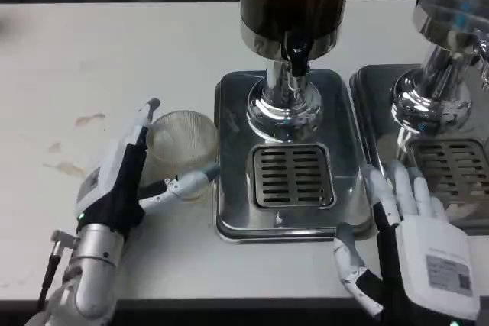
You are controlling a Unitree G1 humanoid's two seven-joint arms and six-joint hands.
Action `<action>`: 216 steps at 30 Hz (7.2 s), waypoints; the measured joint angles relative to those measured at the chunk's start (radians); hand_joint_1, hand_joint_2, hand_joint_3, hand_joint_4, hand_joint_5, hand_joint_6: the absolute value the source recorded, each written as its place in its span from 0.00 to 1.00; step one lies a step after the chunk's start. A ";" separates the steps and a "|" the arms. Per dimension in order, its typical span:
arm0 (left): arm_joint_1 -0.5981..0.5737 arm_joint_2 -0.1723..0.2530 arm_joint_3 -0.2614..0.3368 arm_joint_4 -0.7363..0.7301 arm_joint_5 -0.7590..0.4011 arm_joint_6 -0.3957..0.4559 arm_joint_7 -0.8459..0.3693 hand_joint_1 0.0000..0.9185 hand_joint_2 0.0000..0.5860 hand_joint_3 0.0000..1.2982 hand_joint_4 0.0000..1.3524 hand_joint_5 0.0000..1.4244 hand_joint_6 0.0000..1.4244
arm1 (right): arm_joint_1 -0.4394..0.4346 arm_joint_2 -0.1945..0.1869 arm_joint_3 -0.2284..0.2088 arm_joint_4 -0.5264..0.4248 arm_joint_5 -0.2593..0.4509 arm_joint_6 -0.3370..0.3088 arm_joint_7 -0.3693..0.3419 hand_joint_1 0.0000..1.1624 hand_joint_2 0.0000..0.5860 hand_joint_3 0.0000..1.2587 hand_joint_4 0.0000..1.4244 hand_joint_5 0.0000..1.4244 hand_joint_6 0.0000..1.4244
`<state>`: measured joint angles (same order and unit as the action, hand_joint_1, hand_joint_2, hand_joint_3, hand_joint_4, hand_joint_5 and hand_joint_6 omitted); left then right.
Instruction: Grasp the cup under the faucet to collect the drink, then remove the cup.
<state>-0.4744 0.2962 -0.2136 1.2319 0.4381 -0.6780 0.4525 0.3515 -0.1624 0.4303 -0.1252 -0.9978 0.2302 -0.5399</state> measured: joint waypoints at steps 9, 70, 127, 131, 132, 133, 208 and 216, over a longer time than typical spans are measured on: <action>-0.014 -0.001 -0.001 0.001 -0.002 -0.004 0.004 0.65 0.10 0.42 0.46 0.61 0.67 | 0.001 0.008 -0.006 0.000 0.002 0.000 0.000 0.27 0.85 0.09 0.00 0.00 0.09; -0.196 -0.145 -0.197 0.028 0.199 0.047 0.132 0.59 0.00 0.69 0.77 0.80 0.87 | 0.010 0.044 -0.039 -0.005 0.000 0.007 -0.047 0.27 0.85 0.08 0.00 0.00 0.14; -0.108 -0.061 -0.097 -0.003 0.081 -0.096 0.132 0.00 0.00 0.05 0.12 0.23 0.19 | -0.018 0.032 -0.056 -0.019 0.012 0.000 -0.042 0.26 0.81 0.08 0.00 0.00 0.14; -0.096 -0.037 -0.073 -0.020 0.068 -0.115 0.129 0.00 0.00 0.03 0.08 0.21 0.16 | -0.026 0.028 -0.064 -0.015 0.013 -0.001 -0.038 0.26 0.81 0.08 0.00 0.00 0.14; -0.085 -0.028 -0.066 -0.032 0.055 -0.130 0.117 0.00 0.00 0.02 0.06 0.20 0.15 | -0.032 0.025 -0.066 -0.009 0.014 -0.002 -0.035 0.26 0.81 0.08 0.00 0.00 0.14; -0.078 -0.024 -0.061 -0.039 0.044 -0.142 0.107 0.00 0.00 0.01 0.05 0.19 0.13 | -0.034 0.023 -0.067 -0.005 0.016 -0.003 -0.034 0.26 0.81 0.08 0.00 0.00 0.14; -0.099 -0.105 0.209 -0.617 -0.780 0.198 -1.231 0.00 0.09 0.00 0.00 0.00 0.00 | -0.077 0.008 -0.062 0.036 0.041 -0.030 -0.001 0.23 0.76 0.06 0.00 0.00 0.07; -0.124 -0.117 0.247 -0.593 -0.791 0.260 -1.267 0.00 0.08 0.00 0.00 0.00 0.00 | -0.075 0.012 -0.062 0.034 0.041 -0.030 -0.001 0.23 0.76 0.05 0.00 0.00 0.07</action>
<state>-0.5989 0.1793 0.0335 0.6384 -0.3524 -0.4182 -0.8143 0.2768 -0.1504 0.3681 -0.0911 -0.9573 0.2005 -0.5409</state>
